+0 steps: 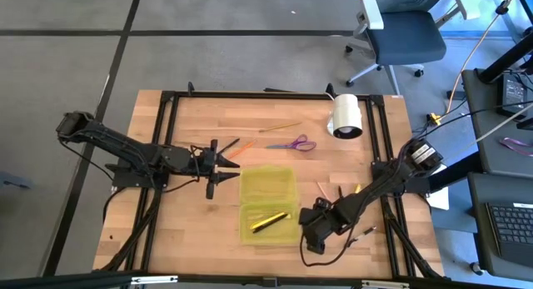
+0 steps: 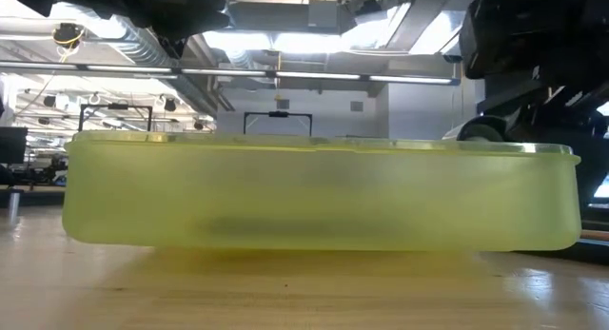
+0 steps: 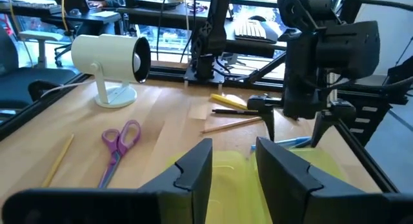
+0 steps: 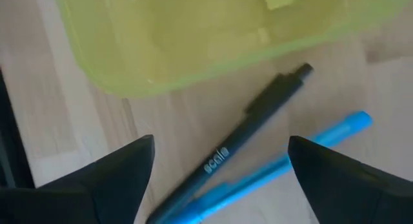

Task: Pick & place school supplies into a supply box
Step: Put the black pen into the yellow supply box

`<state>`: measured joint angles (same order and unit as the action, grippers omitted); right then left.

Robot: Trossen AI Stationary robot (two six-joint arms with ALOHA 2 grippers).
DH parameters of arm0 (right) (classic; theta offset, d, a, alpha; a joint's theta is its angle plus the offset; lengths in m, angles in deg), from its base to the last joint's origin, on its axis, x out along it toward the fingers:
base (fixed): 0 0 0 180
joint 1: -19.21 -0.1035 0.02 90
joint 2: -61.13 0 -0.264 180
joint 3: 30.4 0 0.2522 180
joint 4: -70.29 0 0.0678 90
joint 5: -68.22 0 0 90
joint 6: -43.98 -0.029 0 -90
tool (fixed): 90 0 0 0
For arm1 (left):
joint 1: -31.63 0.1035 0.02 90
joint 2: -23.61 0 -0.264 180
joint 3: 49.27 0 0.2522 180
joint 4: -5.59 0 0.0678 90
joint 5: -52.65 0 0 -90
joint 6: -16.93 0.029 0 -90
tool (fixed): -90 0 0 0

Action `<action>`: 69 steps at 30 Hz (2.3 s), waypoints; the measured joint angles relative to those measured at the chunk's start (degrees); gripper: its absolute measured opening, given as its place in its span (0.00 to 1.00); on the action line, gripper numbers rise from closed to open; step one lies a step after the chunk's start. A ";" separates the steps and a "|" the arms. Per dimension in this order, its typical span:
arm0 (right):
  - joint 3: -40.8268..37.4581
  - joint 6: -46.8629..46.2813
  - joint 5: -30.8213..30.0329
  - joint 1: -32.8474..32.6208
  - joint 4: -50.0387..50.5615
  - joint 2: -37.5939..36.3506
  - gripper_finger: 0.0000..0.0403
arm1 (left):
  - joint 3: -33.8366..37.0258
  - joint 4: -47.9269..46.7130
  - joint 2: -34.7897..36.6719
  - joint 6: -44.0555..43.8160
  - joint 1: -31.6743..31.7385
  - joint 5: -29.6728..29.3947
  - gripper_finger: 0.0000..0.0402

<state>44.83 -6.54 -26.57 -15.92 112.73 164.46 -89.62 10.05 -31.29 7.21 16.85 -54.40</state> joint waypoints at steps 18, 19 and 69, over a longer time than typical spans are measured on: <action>0.22 1.37 -2.21 0.00 1.44 4.46 0.52 | 0.00 0.00 0.00 -0.04 0.00 -0.02 0.28; 0.22 1.42 -2.35 0.00 1.55 4.48 0.49 | 0.00 -0.02 0.00 -0.07 0.00 -0.04 0.29; 7.05 -11.49 -8.98 4.43 10.88 -9.74 0.08 | 0.00 0.00 -0.02 -1.51 0.00 -0.07 0.28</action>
<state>51.88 -18.03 -35.55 -11.49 123.61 154.73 -89.62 10.05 -31.31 5.71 16.85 -54.47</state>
